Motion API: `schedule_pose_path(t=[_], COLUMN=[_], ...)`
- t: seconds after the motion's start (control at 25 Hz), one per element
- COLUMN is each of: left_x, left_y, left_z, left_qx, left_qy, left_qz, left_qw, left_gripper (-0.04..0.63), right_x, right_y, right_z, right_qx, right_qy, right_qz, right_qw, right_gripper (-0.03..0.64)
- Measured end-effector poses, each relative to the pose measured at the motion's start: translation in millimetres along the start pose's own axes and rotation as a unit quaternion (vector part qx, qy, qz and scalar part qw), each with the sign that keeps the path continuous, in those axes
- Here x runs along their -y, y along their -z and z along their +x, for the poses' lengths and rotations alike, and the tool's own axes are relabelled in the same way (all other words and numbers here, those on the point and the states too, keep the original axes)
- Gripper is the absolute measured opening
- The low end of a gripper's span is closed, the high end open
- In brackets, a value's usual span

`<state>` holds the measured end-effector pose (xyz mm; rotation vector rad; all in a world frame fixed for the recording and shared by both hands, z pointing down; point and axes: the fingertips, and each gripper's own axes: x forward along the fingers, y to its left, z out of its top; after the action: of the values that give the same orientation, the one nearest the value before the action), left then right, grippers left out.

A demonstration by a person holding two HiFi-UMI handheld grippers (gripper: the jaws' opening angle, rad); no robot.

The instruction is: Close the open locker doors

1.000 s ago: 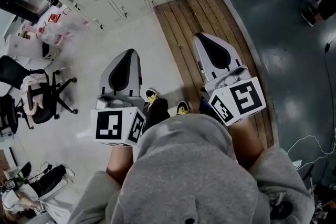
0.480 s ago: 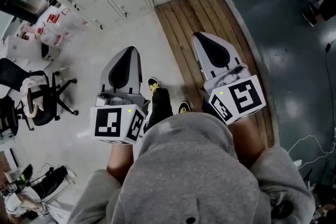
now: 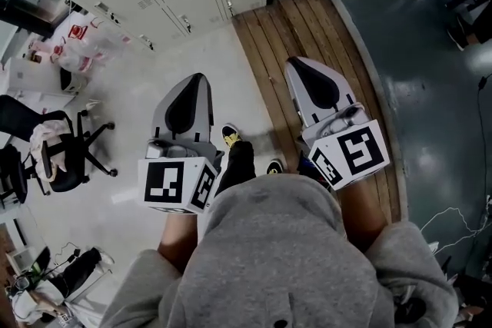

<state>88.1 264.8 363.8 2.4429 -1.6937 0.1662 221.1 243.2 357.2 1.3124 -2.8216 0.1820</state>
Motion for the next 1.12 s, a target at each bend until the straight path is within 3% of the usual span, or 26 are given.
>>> schedule_pose_path(t=[0.68,1.12], left_x=[-126,-174], left_y=[-9,-9], left_z=[45,64], left_qx=[-0.004,-0.005], left_qy=[-0.004,0.012], left_qz=[-0.022,-0.034], left_qw=[0.9997,0.9993], left_gripper=[0.009,0.009], right_x=[-17,-32], right_y=[1,-1], right_z=[131,185], right_qx=[-0.024,-0.038], right_qy=[0.0,0.003], right_qz=[-0.001,-0.021], right_qw=[1.0,0.999], right_gripper=[0.029,0.029])
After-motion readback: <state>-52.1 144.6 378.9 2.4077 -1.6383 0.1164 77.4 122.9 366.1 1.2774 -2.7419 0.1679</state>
